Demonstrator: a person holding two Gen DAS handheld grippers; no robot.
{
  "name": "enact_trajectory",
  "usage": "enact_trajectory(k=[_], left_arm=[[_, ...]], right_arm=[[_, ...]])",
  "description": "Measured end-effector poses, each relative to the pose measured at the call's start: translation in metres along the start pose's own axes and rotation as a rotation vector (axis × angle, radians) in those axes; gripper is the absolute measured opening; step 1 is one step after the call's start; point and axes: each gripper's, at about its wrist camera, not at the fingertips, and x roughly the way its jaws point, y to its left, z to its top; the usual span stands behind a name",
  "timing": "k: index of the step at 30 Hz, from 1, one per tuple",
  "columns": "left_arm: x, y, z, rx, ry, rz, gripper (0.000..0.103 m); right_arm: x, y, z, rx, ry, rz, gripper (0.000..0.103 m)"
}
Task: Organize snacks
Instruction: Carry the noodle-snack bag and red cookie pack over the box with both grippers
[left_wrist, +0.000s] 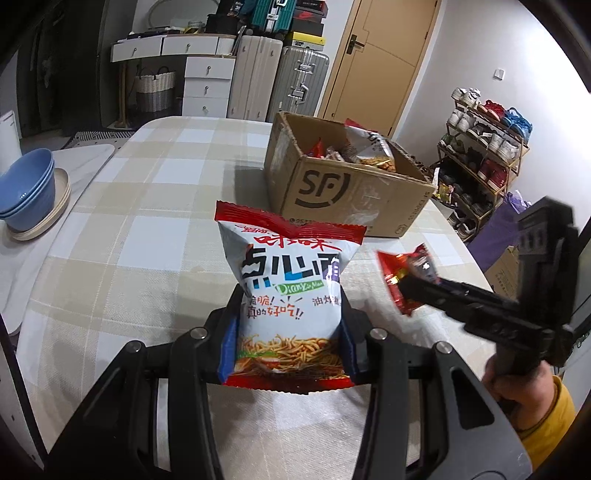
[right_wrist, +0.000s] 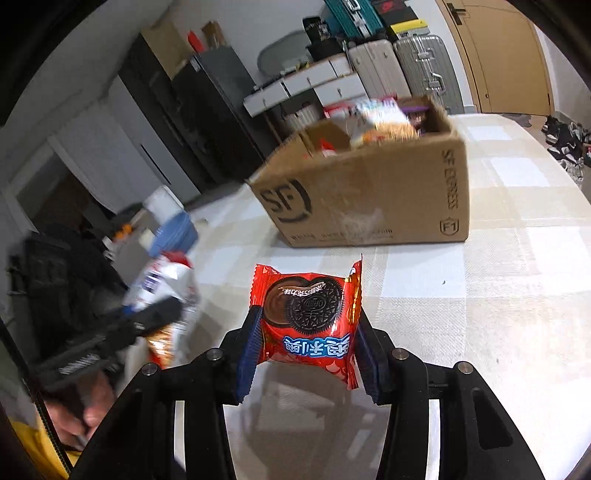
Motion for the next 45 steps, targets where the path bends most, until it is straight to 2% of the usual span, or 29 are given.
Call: enact_trajectory(k=[8,21,29,37,41,45], left_arm=[[-0.022,-0.015,-0.004,0.026,-0.016,-0.026,0.041],[-0.049,-0.035,-0.009,0.06,-0.028,-0.046,0.041],[-0.047,-0.035,-0.003,0.066,-0.014,-0.064,0.041],[-0.033,-0.03,0.051,0.069,-0.069,-0.077,0.041],[-0.025,-0.032,0.093,0.085,-0.113,-0.077,0.041],[-0.005,-0.033,0.138,0.086,-0.118,-0.074,0.041]], right_arm=[[-0.054,0.019,-0.009,0.008,-0.074,0.097,0.047],[-0.055,0.022,-0.014,0.034,-0.088,0.121,0.047],[-0.053,0.018,0.01,0.012,-0.113,0.12,0.047],[-0.047,0.005,0.067,-0.025,-0.143,0.098,0.047],[-0.038,-0.003,0.104,-0.047,-0.148,0.091,0.047],[-0.017,-0.017,0.134,-0.057,-0.127,0.057,0.047]])
